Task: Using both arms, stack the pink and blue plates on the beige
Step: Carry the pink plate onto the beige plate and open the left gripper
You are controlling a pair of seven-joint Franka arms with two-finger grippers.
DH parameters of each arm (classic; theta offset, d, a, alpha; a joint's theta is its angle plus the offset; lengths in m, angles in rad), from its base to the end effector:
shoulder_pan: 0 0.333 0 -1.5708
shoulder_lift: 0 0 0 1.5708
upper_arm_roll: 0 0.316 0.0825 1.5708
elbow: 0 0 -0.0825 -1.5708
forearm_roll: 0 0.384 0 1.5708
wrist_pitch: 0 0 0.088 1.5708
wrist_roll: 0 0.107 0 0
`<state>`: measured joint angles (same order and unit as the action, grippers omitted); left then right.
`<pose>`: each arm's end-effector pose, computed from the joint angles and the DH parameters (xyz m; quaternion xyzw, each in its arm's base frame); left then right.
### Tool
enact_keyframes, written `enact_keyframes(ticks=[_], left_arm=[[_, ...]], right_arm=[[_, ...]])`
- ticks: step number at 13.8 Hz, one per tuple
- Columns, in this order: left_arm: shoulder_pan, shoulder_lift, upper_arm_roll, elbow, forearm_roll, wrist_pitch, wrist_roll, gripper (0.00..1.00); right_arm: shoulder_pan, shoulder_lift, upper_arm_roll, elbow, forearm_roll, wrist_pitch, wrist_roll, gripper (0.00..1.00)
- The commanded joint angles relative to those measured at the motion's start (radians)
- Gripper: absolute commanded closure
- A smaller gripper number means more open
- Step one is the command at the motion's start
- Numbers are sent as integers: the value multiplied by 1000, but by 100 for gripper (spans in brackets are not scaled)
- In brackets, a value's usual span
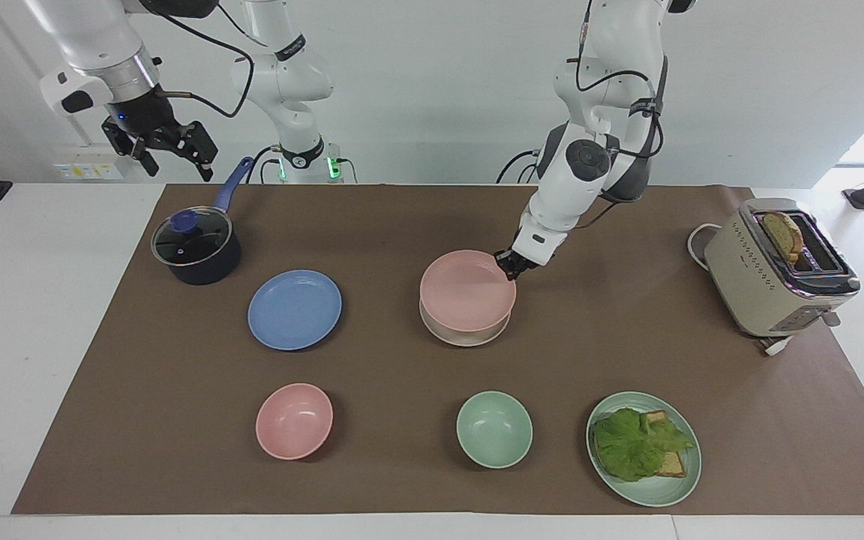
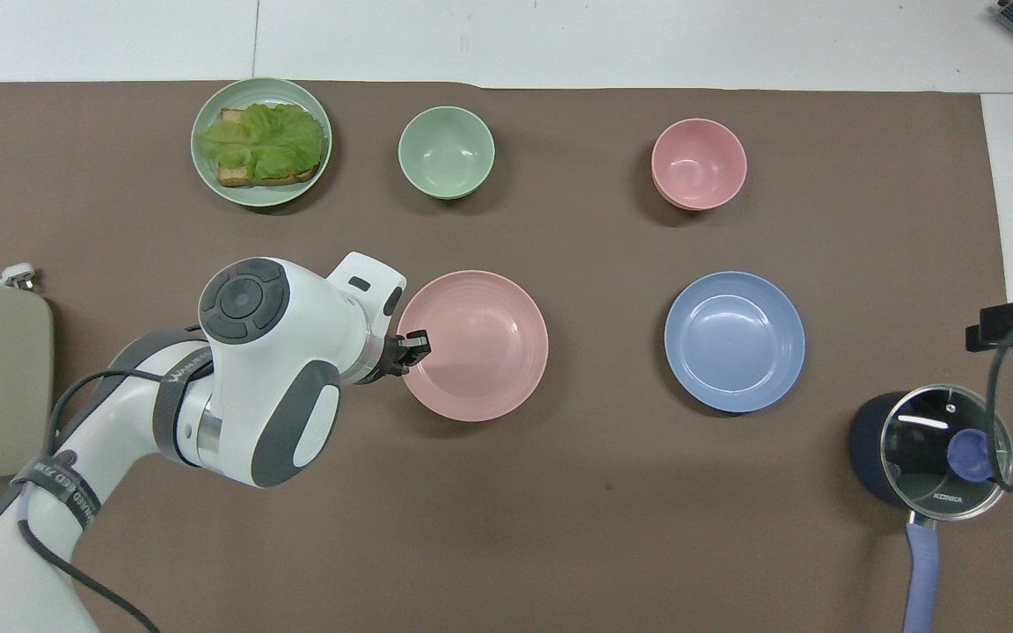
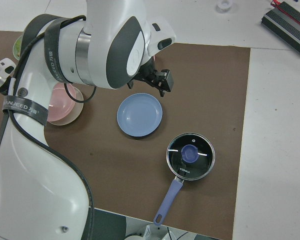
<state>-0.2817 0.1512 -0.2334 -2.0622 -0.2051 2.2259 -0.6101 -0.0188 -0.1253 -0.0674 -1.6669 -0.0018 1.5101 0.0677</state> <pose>0.4991 -0.2868 0.3660 0.9889 0.1102 -0.0466 0.0876 0.5064 -0.0463 0.6406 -0.9969 0.0766 0.0159 0.0035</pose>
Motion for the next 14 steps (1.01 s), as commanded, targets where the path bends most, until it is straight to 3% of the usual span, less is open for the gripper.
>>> enact_keyframes(ticks=[1, 5, 7, 8, 9, 14], left_arm=[[-17, -1, 17, -15, -17, 28, -8, 100], [-16, -2, 17, -23, -17, 49, 6, 100], [-16, -1, 17, -23, -17, 51, 7, 30], [-16, -1, 17, -23, -17, 52, 10, 13], [-16, -1, 17, -23, -17, 52, 9, 2], [4, -1, 25, -10, -2, 12, 10, 0]], right_arm=[[-6, -28, -5, -34, -10, 12, -26, 0], [-6, -30, -5, -36, -10, 12, -26, 0], [-6, -31, -5, -36, -10, 12, -25, 0], [-6, -31, -5, -36, -9, 12, -25, 0], [-6, -31, -5, -36, -9, 12, -25, 0], [-4, -25, -3, -24, -10, 13, -26, 0]])
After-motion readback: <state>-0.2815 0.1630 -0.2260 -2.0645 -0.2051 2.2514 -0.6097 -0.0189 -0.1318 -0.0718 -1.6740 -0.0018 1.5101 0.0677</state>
